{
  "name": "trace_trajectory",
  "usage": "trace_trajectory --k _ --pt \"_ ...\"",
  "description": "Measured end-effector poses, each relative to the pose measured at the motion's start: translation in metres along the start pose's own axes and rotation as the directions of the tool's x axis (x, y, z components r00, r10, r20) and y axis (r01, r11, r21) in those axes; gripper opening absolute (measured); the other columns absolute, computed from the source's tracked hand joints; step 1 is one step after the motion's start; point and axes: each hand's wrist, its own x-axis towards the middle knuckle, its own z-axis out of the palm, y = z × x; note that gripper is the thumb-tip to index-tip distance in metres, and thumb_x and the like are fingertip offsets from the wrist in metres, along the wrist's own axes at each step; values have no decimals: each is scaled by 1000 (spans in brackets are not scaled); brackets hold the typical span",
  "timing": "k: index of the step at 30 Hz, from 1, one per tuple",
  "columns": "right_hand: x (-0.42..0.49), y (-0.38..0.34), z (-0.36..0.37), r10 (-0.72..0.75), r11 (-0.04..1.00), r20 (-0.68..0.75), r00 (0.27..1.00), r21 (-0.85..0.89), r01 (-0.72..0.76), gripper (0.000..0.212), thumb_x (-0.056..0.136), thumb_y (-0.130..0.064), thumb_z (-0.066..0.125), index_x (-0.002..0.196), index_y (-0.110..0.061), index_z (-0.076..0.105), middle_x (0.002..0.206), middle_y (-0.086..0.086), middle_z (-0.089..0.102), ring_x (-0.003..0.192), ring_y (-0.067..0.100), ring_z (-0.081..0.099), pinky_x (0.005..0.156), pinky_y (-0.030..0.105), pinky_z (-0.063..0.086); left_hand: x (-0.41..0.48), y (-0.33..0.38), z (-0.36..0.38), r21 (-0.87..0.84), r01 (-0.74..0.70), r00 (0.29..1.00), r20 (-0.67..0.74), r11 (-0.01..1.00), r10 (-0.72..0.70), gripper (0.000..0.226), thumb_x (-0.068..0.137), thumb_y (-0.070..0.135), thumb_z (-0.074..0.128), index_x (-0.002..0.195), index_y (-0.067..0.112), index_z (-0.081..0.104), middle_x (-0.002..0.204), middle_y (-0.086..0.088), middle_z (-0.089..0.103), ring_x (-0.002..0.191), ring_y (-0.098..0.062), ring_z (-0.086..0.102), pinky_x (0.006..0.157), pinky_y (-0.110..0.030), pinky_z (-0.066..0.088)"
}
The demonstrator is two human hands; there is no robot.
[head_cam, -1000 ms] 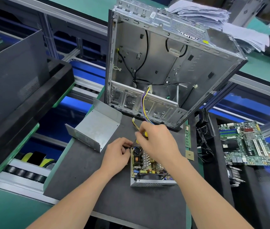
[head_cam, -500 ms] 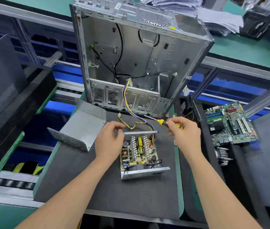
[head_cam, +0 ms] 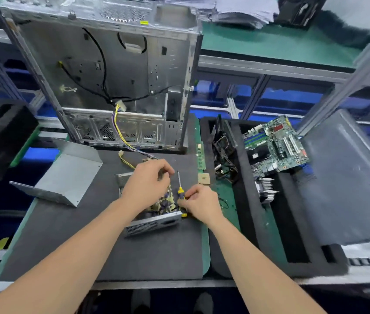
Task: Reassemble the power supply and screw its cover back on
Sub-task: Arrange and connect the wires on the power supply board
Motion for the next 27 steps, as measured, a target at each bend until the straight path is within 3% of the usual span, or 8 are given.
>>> trace_trajectory --k 4,9,11,13,15,17,23,27 --pt "2 7 -20 -51 998 55 997 40 49 27 78 -47 84 87 -26 69 77 -2 77 76 18 75 80 41 62 2 17 18 72 -43 998 53 996 40 19 91 13 60 94 30 69 85 11 67 88 -14 61 86 -39 52" --pt "24 40 -106 -40 999 -115 993 32 44 10 89 -36 69 86 -27 71 85 -3 77 88 25 75 86 50 62 9 50 51 103 -128 984 136 986 114 20 93 12 60 101 27 71 96 12 67 95 -12 62 91 -37 52" --pt "31 58 -145 -35 999 -179 983 -17 33 9 90 -33 66 88 -26 72 82 -3 77 80 20 76 81 45 63 14 65 67 112 -159 974 181 981 137 19 94 13 59 103 26 71 100 12 67 101 -14 63 92 -37 52" --pt "34 75 -174 -37 998 -231 972 -54 25 9 90 -33 65 89 -27 72 81 -3 78 61 11 74 66 33 62 18 78 84 118 -179 965 217 977 150 19 95 12 59 104 25 70 101 11 66 101 -15 63 92 -39 53" --pt "37 87 -191 -33 999 -242 970 -44 23 8 90 -32 66 90 -26 72 76 -1 77 56 10 72 58 34 62 22 87 102 128 -176 959 244 976 141 22 95 9 57 107 23 70 103 8 68 102 -16 62 94 -40 53" --pt "41 96 -198 -36 999 -218 975 -38 29 6 91 -28 67 90 -25 72 69 0 76 61 14 73 63 41 65 25 93 119 138 -145 961 254 980 107 28 95 4 54 109 22 71 108 4 69 104 -17 63 96 -40 53" --pt "50 96 -183 -159 978 -42 986 -144 152 8 93 -17 69 88 -23 73 73 -4 76 66 13 75 75 39 65 24 84 158 193 -25 983 186 981 -11 42 92 -13 51 115 18 68 116 -4 58 113 -26 54 99 -42 48" --pt "75 84 -149 -264 835 157 952 -457 307 20 93 -7 64 99 -19 79 99 0 77 94 19 72 93 35 59 18 63 173 185 34 995 85 982 -50 43 85 -20 54 113 10 64 121 -10 51 115 -32 50 98 -44 48"
